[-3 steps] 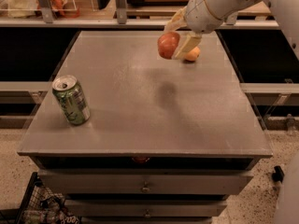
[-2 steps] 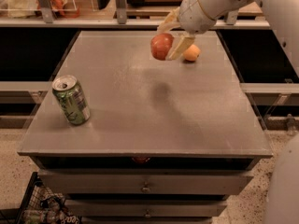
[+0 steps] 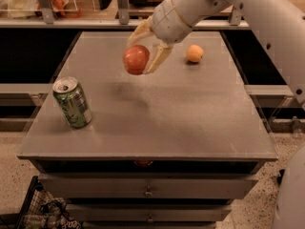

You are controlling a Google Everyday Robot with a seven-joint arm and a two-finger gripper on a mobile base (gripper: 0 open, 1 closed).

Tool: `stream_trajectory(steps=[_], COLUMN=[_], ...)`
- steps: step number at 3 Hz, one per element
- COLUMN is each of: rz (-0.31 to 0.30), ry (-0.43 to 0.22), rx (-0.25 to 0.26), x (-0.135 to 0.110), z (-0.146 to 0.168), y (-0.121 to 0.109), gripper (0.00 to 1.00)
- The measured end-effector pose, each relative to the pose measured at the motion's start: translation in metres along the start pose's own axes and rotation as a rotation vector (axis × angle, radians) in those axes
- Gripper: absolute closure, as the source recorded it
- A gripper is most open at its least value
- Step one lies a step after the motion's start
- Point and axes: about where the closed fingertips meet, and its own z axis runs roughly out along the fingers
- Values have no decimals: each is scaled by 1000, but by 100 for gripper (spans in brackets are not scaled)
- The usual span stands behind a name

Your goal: Move apple near green can

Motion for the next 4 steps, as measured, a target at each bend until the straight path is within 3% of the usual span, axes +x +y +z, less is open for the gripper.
stream_trajectory(steps=[1, 4], rz=[-77, -53], ry=[-130, -178], rx=[-123, -155], x=[-51, -58], z=[44, 53], y=[24, 32], gripper=[100, 100])
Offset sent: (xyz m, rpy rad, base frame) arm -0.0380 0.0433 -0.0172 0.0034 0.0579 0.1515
